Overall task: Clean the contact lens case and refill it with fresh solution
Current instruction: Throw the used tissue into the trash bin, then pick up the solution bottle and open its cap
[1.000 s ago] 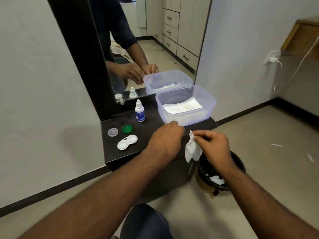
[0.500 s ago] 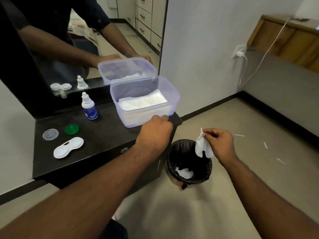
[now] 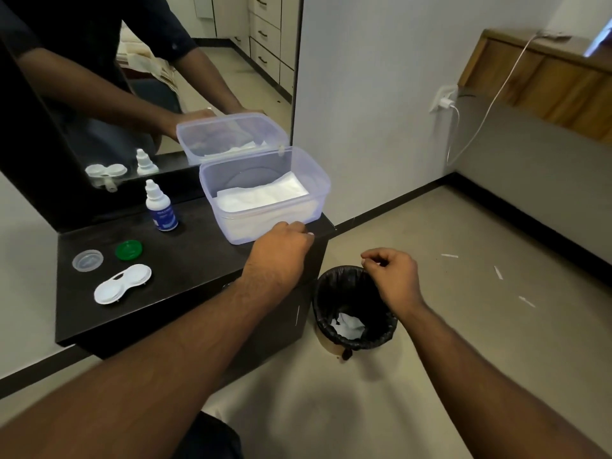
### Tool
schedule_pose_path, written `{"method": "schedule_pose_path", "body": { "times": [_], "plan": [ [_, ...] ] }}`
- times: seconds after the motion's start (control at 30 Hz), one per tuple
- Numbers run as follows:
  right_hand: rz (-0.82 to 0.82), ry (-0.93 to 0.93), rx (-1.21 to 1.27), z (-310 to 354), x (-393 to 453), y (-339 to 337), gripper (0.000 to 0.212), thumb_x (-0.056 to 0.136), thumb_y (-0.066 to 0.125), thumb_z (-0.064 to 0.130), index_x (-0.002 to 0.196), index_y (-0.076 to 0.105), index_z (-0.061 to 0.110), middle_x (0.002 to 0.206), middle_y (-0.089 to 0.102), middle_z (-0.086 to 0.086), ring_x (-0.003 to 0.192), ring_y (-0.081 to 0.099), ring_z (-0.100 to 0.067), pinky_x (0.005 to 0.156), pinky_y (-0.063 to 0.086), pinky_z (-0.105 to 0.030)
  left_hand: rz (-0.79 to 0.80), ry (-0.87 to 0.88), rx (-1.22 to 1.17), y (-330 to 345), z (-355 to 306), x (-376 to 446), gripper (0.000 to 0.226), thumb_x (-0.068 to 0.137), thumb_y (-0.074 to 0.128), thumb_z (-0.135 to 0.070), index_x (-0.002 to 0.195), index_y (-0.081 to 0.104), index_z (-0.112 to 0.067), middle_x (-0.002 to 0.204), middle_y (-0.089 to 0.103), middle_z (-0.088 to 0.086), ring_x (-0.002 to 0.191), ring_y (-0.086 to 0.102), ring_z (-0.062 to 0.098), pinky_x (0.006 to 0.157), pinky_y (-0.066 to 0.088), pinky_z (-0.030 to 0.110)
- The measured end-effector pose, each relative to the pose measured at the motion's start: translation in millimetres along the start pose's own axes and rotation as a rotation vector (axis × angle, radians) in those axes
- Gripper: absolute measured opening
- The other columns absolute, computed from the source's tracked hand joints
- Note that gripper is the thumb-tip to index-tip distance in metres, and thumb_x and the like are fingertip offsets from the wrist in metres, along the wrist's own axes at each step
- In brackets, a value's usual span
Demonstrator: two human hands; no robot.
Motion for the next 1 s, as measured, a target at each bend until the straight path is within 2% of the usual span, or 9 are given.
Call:
{"method": "schedule_pose_path", "body": {
  "times": [0.13,0.27,0.37,0.47,0.57,0.67,0.8,0.9,1.0],
  "plan": [
    [0.033,-0.091,0.016,42.2,-12.7,2.2,0.017,0.087,0.065,0.012,0.101,0.073,0.014,0.093,0.071,0.005,0.088,0.064,-0.005,0.082,0.051,-0.018,0.044,0.039,0.054,-8.2,1.1,-6.9,0.044,0.087,0.062,-0.002,0.129,0.056,-0.013,0.129,0.056,0.006,0.116,0.051,0.023,0.095,0.05,0.038],
    [0.064,-0.186,0.064,85.7,-27.2,9.6,0.016,0.086,0.065,0.012,0.099,0.074,0.015,0.089,0.07,0.007,0.08,0.062,0.0,0.076,0.048,-0.01,0.035,0.035,0.032,-15.2,17.1,-33.2,0.028,0.089,0.059,-0.008,0.117,0.062,-0.013,0.116,0.06,0.007,0.105,0.056,0.021,0.088,0.052,0.036],
    [0.104,-0.242,0.14,115.4,-42.6,23.2,0.015,0.083,0.069,0.011,0.097,0.074,0.013,0.088,0.072,0.004,0.082,0.065,-0.003,0.079,0.05,-0.013,-0.036,0.03,-0.011,-19.1,44.3,-67.4,0.026,0.09,0.056,-0.015,0.115,0.062,-0.014,0.114,0.06,0.005,0.105,0.056,0.021,0.084,0.051,0.035],
    [0.167,-0.354,0.172,141.5,-60.5,45.4,0.011,0.081,0.071,0.009,0.091,0.075,0.011,0.082,0.072,0.003,0.077,0.065,-0.003,0.075,0.049,-0.009,-0.067,0.01,-0.03,-22.7,72.9,-104.5,0.026,0.09,0.052,-0.018,0.114,0.062,-0.013,0.113,0.061,0.006,0.105,0.056,0.024,0.084,0.05,0.038],
    [0.253,-0.442,0.186,169.2,-78.3,74.4,0.012,0.079,0.071,0.006,0.089,0.076,0.011,0.077,0.069,0.007,0.07,0.061,0.004,0.07,0.046,-0.006,-0.167,0.015,-0.064,-32.7,98.1,-139.9,0.025,0.082,0.064,-0.008,0.106,0.069,-0.008,0.103,0.068,0.011,0.093,0.064,0.03,0.077,0.055,0.038],
    [0.34,-0.446,0.224,191.7,-91.4,101.6,0.014,0.08,0.071,0.007,0.091,0.076,0.014,0.078,0.069,0.01,0.072,0.062,0.005,0.068,0.046,-0.005,-0.315,0.002,-0.079,-42.7,119.6,-167.3,0.026,0.075,0.069,-0.003,0.102,0.072,-0.004,0.097,0.071,0.012,0.086,0.066,0.028,0.075,0.056,0.035],
    [0.378,-0.407,0.264,208.8,-95.6,132.1,0.015,0.082,0.069,0.008,0.095,0.075,0.013,0.086,0.071,0.004,0.082,0.065,-0.004,0.076,0.049,-0.012,-0.411,-0.135,-0.095,-51.0,140.0,-178.9,0.029,0.081,0.071,-0.013,0.11,0.07,-0.008,0.102,0.069,0.01,0.095,0.061,0.029,0.084,0.051,0.037],
    [0.332,-0.349,0.274,213.4,-88.2,149.7,0.019,0.084,0.068,0.009,0.102,0.073,0.012,0.092,0.07,0.003,0.085,0.063,-0.005,0.077,0.046,-0.009,-0.32,-0.374,-0.215,-57.3,143.7,-174.2,0.049,0.086,0.066,-0.029,0.132,0.056,-0.016,0.122,0.061,0.006,0.117,0.051,0.026,0.098,0.041,0.033],
    [0.257,-0.294,0.328,216.0,-79.9,161.5,0.027,0.082,0.067,0.003,0.107,0.068,0.012,0.093,0.069,-0.002,0.08,0.061,-0.005,0.077,0.049,-0.013,-0.178,-0.476,-0.232,-64.4,144.7,-161.9,0.058,0.083,0.068,-0.035,0.136,0.051,-0.019,0.122,0.06,0.007,0.115,0.051,0.024,0.095,0.042,0.031]
  ]
}}
Point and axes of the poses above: each hand's wrist, its own x-axis towards the middle knuckle, its own y-axis out of the palm, z = x × y, the point moved 1 cm from there along x, towards the middle knuckle
